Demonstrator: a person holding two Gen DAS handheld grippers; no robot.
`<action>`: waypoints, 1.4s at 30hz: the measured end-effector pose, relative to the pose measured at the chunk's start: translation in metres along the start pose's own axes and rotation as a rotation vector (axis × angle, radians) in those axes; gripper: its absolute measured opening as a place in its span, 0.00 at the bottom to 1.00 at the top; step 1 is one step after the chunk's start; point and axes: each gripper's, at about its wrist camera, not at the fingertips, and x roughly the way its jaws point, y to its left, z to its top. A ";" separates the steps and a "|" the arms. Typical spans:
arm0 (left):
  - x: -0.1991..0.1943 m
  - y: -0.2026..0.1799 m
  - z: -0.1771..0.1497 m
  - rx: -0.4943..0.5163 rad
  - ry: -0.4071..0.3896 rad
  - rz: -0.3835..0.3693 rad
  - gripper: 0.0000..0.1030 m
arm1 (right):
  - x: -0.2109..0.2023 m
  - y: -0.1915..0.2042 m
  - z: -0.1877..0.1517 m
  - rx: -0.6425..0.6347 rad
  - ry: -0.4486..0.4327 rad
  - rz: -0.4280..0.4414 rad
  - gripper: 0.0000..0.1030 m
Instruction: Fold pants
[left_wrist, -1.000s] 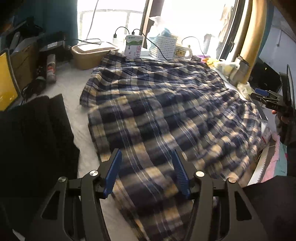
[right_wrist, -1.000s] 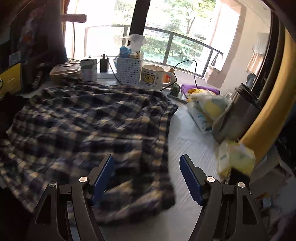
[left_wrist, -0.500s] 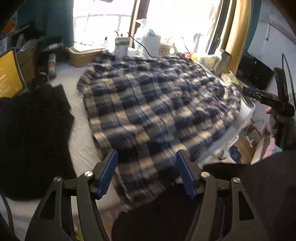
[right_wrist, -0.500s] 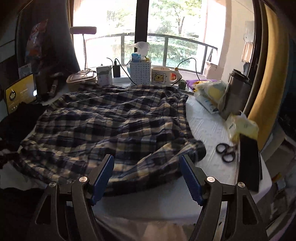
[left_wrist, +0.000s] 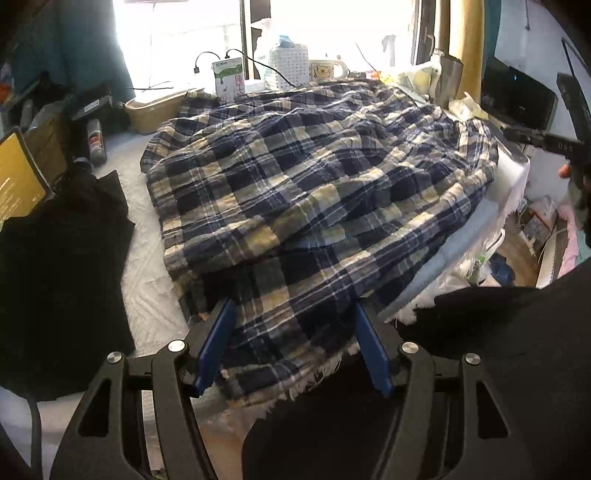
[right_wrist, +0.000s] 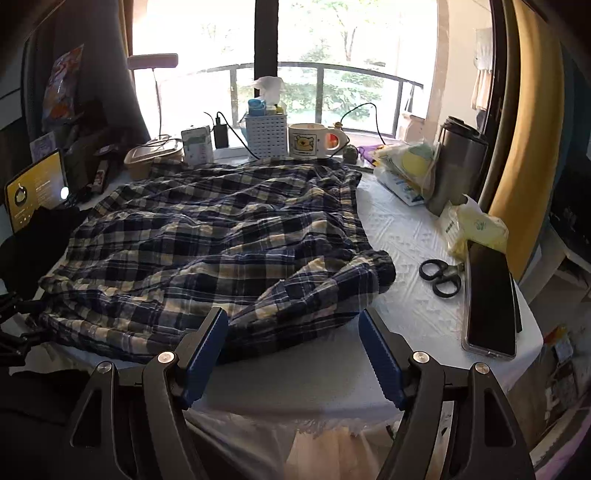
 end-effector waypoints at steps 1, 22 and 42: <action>0.000 0.001 0.000 -0.006 -0.006 -0.004 0.61 | 0.001 0.000 0.000 0.000 0.002 0.002 0.73; -0.003 0.056 0.027 -0.154 -0.036 0.045 0.00 | 0.046 -0.029 -0.028 -0.211 0.115 -0.200 0.85; -0.002 0.007 -0.009 0.134 0.035 0.012 0.78 | 0.063 -0.005 0.004 -0.350 0.026 -0.205 0.88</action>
